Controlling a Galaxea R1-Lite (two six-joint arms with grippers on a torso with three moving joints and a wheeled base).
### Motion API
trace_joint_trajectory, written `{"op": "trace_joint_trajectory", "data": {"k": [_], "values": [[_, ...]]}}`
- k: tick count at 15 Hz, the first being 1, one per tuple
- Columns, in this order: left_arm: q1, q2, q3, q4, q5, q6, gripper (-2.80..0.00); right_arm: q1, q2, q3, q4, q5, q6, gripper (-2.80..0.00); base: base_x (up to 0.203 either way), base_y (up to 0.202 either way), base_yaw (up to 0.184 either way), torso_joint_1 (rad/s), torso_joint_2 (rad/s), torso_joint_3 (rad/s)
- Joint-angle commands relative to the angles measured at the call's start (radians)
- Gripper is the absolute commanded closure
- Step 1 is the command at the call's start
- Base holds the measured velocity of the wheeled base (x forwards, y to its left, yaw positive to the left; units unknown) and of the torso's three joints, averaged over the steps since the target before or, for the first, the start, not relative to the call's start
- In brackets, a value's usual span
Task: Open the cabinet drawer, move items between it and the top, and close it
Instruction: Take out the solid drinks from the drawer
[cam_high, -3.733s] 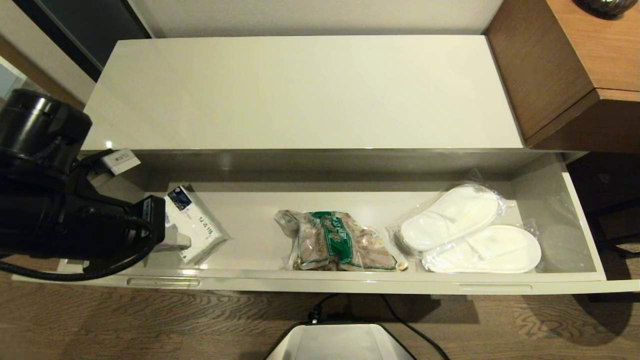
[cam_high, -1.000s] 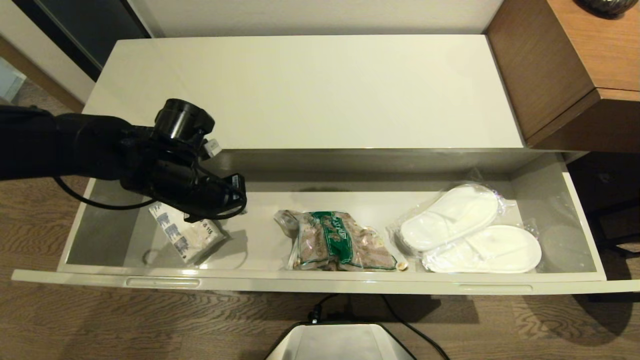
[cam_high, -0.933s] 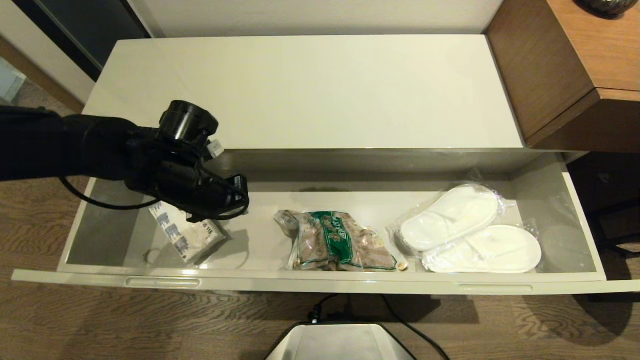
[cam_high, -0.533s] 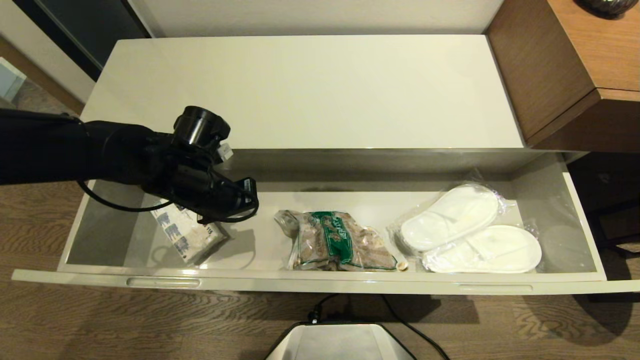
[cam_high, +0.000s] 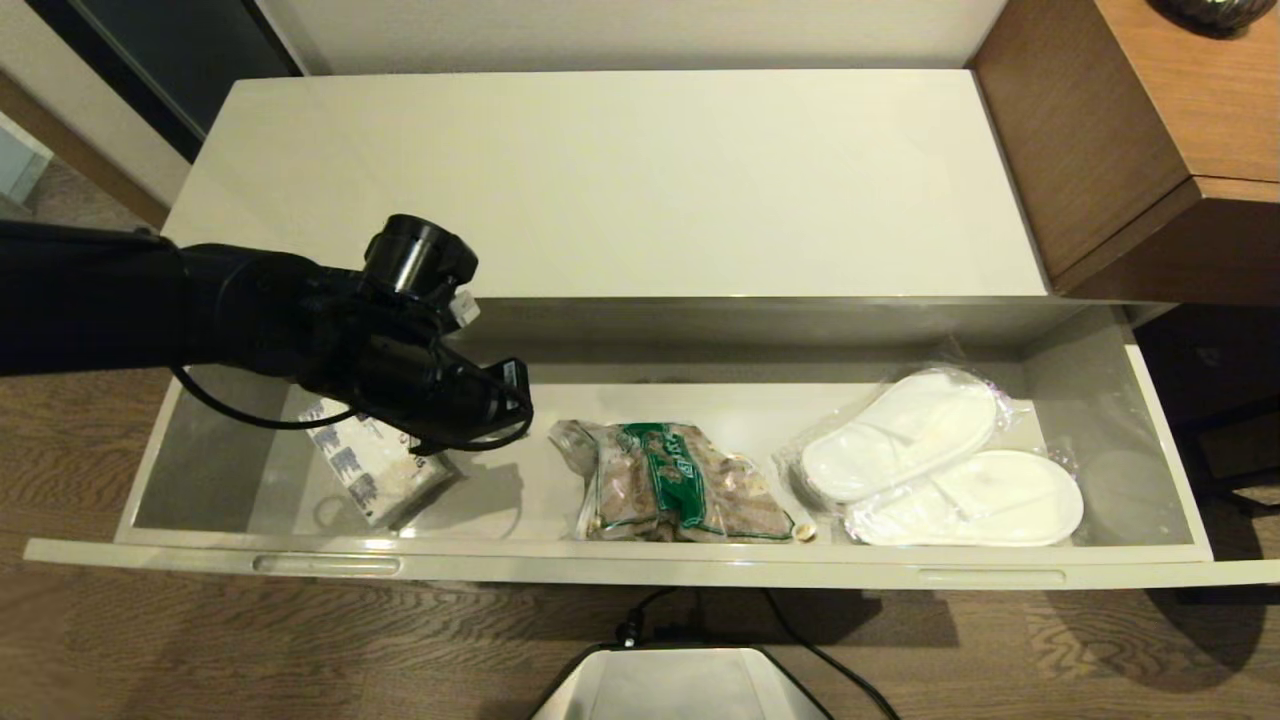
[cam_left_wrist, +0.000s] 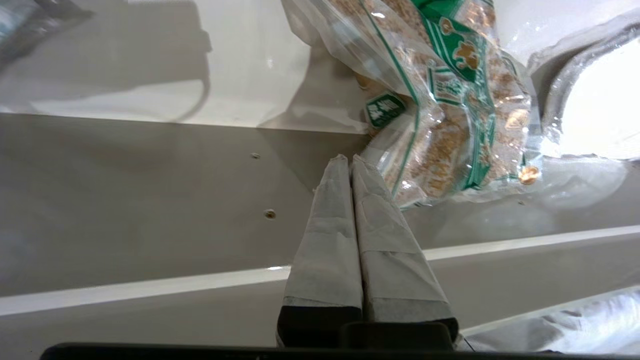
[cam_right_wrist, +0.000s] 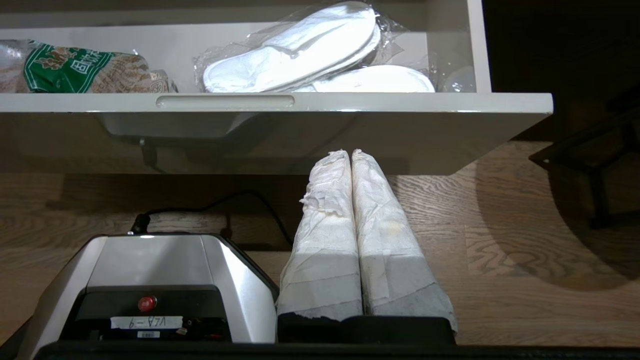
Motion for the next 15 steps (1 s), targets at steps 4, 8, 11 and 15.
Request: {"op": "trace_joint_trajectory", "data": {"k": [4, 8, 11, 15], "values": [[-0.022, 0.001, -0.001, 0.002, 0.001, -0.017, 0.0, 0.0, -0.013, 0.003, 0.0, 0.0, 0.0, 0.0, 0.0, 0.0, 0.0, 0.0, 0.0, 0.0], [-0.039, 0.007, -0.002, 0.001, 0.003, -0.02, 0.0, 0.0, -0.013, 0.003, 0.0, 0.0, 0.0, 0.0, 0.0, 0.0, 0.0, 0.0, 0.0, 0.0], [-0.05, 0.009, 0.001, 0.001, 0.006, -0.04, 0.0, 0.0, -0.013, 0.003, 0.0, 0.0, 0.0, 0.0, 0.0, 0.0, 0.0, 0.0, 0.0, 0.0], [-0.053, 0.009, 0.001, 0.001, 0.007, -0.04, 0.0, 0.0, -0.013, 0.003, 0.0, 0.0, 0.0, 0.0, 0.0, 0.0, 0.0, 0.0, 0.0, 0.0]]}}
